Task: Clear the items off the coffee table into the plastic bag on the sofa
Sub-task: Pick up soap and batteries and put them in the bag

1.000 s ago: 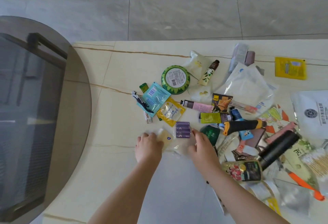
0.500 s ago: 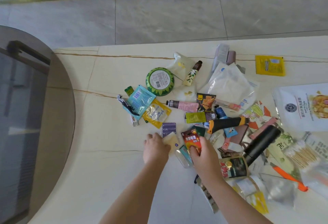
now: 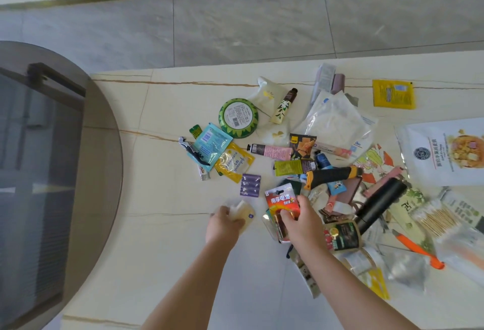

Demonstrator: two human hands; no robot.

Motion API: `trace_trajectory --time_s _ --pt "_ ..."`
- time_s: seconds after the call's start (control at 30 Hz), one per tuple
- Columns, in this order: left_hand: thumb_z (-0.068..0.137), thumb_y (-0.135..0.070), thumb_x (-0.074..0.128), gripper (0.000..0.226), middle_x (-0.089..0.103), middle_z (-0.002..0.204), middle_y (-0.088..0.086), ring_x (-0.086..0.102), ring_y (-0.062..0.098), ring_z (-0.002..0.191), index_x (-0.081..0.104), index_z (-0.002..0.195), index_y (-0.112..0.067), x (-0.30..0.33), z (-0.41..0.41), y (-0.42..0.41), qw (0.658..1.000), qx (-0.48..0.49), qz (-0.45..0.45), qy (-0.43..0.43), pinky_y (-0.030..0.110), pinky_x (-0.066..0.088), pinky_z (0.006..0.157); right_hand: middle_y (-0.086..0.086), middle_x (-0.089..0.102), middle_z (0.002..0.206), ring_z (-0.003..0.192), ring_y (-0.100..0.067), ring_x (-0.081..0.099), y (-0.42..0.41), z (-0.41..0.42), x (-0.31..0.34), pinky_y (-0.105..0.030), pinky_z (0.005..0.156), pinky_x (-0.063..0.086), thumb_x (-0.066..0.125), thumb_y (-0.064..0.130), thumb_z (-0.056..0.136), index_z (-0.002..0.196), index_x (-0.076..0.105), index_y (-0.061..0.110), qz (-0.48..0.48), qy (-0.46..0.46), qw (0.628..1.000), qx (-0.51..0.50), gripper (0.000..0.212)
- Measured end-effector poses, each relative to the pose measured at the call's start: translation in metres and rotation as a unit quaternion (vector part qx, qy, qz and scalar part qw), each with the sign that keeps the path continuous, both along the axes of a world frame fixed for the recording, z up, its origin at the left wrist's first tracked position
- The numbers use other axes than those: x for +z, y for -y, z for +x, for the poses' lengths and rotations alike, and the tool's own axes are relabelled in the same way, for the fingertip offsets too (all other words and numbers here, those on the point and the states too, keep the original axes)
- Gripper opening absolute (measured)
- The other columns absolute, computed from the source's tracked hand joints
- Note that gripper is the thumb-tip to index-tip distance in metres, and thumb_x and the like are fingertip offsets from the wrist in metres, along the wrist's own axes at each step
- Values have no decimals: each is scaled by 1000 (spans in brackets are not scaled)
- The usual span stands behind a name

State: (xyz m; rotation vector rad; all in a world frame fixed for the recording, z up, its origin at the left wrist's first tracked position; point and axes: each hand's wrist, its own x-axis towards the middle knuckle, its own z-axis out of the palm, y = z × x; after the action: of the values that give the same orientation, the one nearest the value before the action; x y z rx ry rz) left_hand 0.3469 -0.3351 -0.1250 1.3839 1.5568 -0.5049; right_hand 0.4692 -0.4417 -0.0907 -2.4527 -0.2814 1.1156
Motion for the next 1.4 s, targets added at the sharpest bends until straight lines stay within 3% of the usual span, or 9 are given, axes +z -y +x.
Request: trace_trajectory --time_s 0.13,0.27,0.37,0.5,0.63,0.87,1.0,1.2,1.4 --pt "86 -12 60 39 51 94 4 54 27 88 48 123 -11 36 -10 1 995 80 -27 49 38 53 80 1 58 95 79 -13 57 9 -1 29 -23 58 48 57 19 90 109 49 20 18 -48 998 -47 20" --pt "82 -5 63 49 51 106 7 55 26 89 43 127 -12 84 -11 7 989 101 -41 95 31 51 67 -1 62 98 87 -20 60 25 -4 67 -34 75 53 66 15 82 103 49 26 56 -89 986 -132 28" --pt "82 -2 64 44 50 99 5 53 17 75 43 120 -11 124 -6 15 987 95 -48 122 25 46 55 -4 64 98 84 -18 61 41 -7 105 -28 67 50 66 9 81 106 53 22 102 -122 967 -201 31" --pt "81 -3 68 39 51 97 5 53 18 75 49 113 -14 181 2 32 984 36 -50 169 27 48 59 -7 65 104 91 -22 63 70 -12 158 -27 66 49 64 10 85 115 56 17 157 -127 941 -273 31" --pt "81 -11 71 41 54 96 1 56 23 89 53 118 -19 234 13 54 978 -24 -41 203 36 52 75 -10 64 100 78 -16 63 107 -18 206 -24 59 48 60 14 91 113 53 11 202 -112 902 -364 23" --pt "85 -9 67 44 56 97 2 57 21 87 50 127 -13 311 50 113 960 -126 -70 241 26 51 61 -10 64 109 91 -27 66 192 -24 273 -39 65 57 52 33 95 121 47 22 240 -109 857 -442 28" --pt "84 -13 69 46 63 107 9 63 26 93 52 126 -9 348 72 163 942 -207 -71 254 37 56 74 -3 63 103 86 -19 65 255 -27 311 -30 54 54 59 24 92 115 47 26 300 -93 826 -469 26" --pt "84 -12 68 42 63 105 13 63 23 77 53 123 -5 391 117 262 912 -284 -85 285 27 52 53 -7 63 113 101 -28 64 361 -14 329 -43 71 59 63 0 81 124 51 24 322 -55 789 -521 51" --pt "88 -13 64 29 62 90 9 60 18 69 56 114 -2 425 152 386 884 -334 -106 310 26 50 56 -13 66 106 90 -29 68 482 -3 346 -36 62 59 62 -3 81 115 57 12 341 3 738 -583 38"
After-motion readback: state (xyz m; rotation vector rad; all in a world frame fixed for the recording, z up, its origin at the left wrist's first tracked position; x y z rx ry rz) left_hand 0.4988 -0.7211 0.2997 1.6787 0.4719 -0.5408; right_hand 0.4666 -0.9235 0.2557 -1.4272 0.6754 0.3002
